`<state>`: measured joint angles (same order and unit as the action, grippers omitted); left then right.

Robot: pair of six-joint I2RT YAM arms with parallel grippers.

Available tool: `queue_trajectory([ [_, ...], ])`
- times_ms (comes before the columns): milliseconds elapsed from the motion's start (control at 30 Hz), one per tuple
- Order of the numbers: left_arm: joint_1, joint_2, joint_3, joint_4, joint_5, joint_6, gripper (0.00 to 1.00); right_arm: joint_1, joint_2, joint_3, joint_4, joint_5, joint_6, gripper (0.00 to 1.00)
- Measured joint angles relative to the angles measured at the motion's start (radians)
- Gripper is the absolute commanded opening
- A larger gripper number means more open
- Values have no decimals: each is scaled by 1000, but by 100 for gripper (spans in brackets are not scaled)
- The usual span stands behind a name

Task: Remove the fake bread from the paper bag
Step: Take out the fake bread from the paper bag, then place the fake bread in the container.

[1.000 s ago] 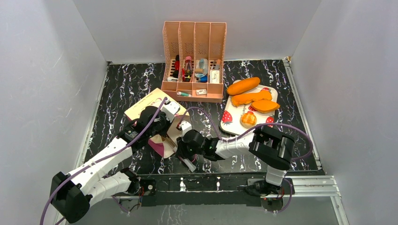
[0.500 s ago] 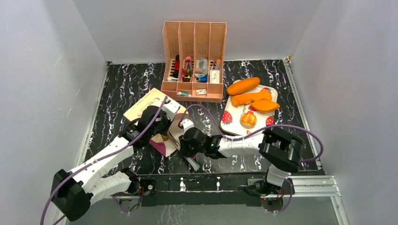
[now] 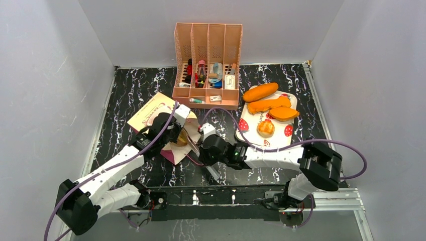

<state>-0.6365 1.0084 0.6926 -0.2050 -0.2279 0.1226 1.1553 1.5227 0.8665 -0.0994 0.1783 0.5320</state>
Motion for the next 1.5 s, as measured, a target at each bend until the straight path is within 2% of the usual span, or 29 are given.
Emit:
queue_trajectory([
  [467, 20, 137, 107, -13, -111, -72, 0, 0, -229, -78, -240, 219, 103, 0],
  [800, 98, 193, 197, -58, -111, -132, 0, -5, -353, -78, -426, 404, 267, 0],
  [1100, 117, 209, 234, -93, -101, -171, 0, -14, -422, -77, -590, 544, 417, 0],
  [1333, 118, 175, 227, -95, -58, -187, 0, -134, -454, -78, -717, 636, 521, 0],
  [1500, 117, 122, 222, -90, -24, -191, 0, -287, -495, -95, -693, 641, 491, 0],
])
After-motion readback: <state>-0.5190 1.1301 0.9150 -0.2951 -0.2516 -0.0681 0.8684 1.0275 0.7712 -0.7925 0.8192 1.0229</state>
